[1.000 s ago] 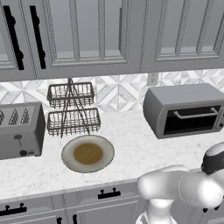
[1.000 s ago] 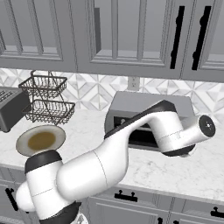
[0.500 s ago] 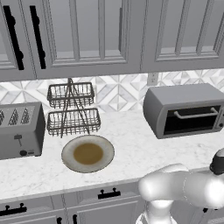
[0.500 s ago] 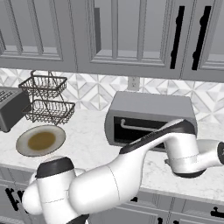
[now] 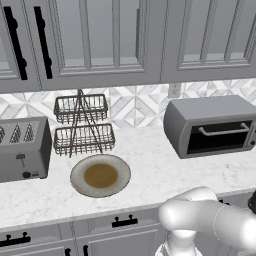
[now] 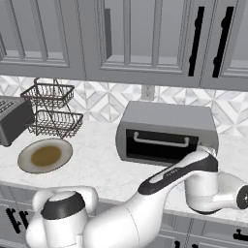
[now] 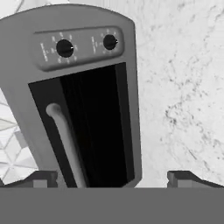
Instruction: Pick up the kebab skewer and baguette bread, and place them inside the toaster oven. Close the toaster oven door and start by setting the timer.
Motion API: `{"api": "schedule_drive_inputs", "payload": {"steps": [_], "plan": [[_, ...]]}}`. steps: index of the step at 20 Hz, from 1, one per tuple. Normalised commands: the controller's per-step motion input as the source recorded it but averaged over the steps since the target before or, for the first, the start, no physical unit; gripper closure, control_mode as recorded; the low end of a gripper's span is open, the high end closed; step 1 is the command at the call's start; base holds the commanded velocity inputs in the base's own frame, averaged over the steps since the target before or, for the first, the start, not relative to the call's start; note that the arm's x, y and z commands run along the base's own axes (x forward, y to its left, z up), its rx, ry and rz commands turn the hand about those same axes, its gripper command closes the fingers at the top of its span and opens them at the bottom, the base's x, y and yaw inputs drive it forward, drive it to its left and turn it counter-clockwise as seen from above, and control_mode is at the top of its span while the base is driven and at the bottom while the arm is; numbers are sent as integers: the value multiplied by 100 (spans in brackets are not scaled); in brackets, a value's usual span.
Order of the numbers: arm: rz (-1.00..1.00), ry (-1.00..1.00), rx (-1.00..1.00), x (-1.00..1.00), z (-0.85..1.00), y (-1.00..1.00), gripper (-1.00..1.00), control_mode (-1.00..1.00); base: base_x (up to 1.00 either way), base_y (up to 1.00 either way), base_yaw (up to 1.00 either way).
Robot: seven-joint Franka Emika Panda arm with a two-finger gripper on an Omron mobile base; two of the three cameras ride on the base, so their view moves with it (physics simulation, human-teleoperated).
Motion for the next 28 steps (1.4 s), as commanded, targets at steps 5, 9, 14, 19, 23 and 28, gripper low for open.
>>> {"api": "schedule_drive_inputs", "payload": {"steps": [5,9,14,19,23,28], "plan": [[-39,0,19,13,-3,1,-100,-100,0,0,0],[-26,2,26,3,-2,0,-100,-100,0,0,0],[-10,9,37,1,0,-12,-100,-100,0,0,0],[-5,10,40,0,0,-25,-100,-100,0,0,0],[-9,4,39,0,0,-19,-100,-100,0,0,0],[-13,0,34,1,-3,-6,-100,-100,0,0,0]]}}
